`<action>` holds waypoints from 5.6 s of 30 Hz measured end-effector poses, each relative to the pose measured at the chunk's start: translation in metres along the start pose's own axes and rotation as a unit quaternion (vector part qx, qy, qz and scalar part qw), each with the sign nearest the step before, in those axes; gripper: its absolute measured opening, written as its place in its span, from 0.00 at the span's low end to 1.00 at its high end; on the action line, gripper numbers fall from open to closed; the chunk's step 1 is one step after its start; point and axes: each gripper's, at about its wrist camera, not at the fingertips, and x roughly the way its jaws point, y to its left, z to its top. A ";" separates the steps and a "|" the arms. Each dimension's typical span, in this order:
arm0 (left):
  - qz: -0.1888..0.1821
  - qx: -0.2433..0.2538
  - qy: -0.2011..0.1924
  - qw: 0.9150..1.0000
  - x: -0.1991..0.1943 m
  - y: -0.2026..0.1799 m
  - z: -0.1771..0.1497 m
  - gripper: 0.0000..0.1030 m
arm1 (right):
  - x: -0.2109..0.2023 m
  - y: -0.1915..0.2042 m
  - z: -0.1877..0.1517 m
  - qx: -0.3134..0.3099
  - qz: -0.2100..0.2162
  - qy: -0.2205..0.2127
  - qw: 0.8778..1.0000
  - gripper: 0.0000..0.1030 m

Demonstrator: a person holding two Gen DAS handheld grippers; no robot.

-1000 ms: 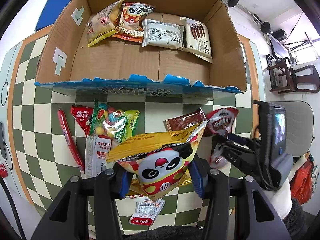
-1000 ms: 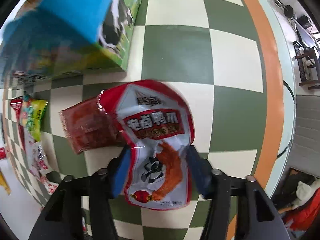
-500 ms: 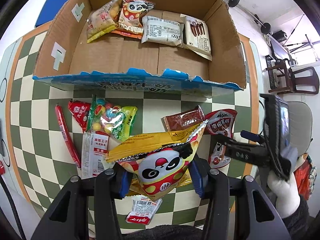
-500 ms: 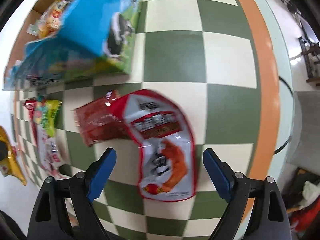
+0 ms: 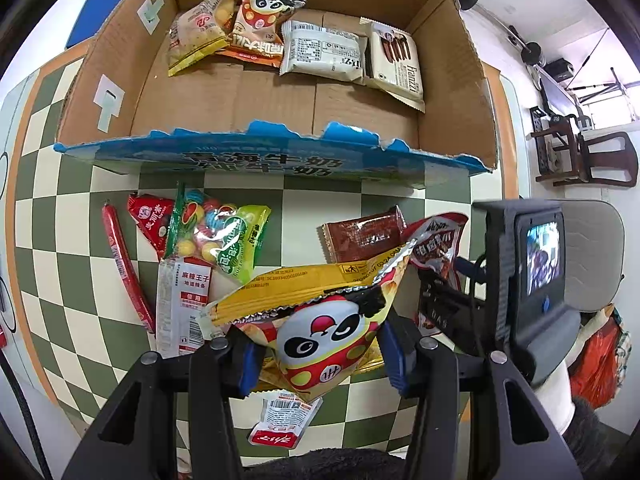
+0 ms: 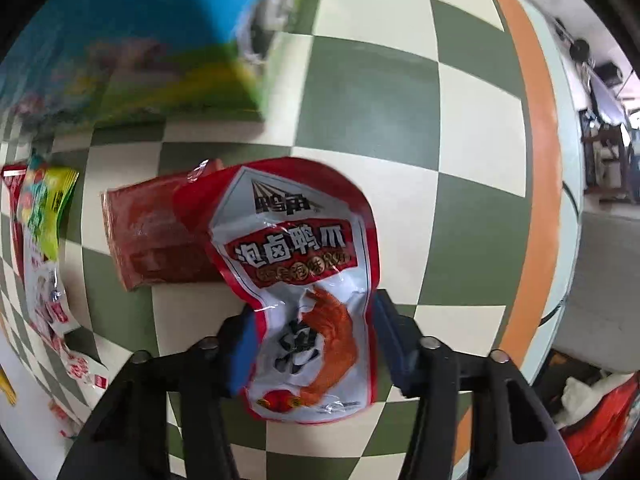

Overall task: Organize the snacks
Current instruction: 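Lower the panda chip bag into the box with left tool while right tool drops duck-feet packet, then grasp the white spicy-strip packet with left tool while right tool grasps clear snack packet, then carry both packets into the box and open both tools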

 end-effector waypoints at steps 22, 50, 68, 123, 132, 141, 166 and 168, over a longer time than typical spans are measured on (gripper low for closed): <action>-0.028 0.012 -0.039 0.999 -0.052 -0.001 0.001 0.45 | -0.095 -0.057 -0.044 0.126 0.166 -0.091 0.974 0.07; 0.038 0.006 -0.037 0.999 -0.057 0.043 0.161 0.89 | -0.184 0.027 0.127 0.043 0.164 -0.131 0.977 0.72; 0.084 0.002 -0.129 0.988 -0.092 0.060 0.063 0.89 | -0.164 0.034 0.069 0.063 0.186 -0.141 0.970 0.92; 0.176 0.015 0.038 0.984 0.094 0.126 -0.039 0.47 | 0.024 0.088 -0.034 0.086 0.185 0.063 0.977 0.62; 0.086 -0.071 0.035 0.993 0.059 0.174 -0.058 0.44 | 0.015 0.101 -0.034 0.079 0.189 0.035 0.978 0.40; 0.050 -0.089 0.007 0.995 0.014 0.189 -0.082 0.44 | -0.004 0.121 -0.040 0.081 0.229 0.020 0.970 0.37; 0.031 0.028 -0.087 0.995 -0.122 0.082 0.102 0.44 | -0.202 0.058 0.041 0.069 0.305 -0.137 0.940 0.37; 0.038 0.028 -0.071 0.996 -0.112 0.080 0.121 0.44 | -0.200 0.047 0.055 0.079 0.293 -0.138 0.943 0.37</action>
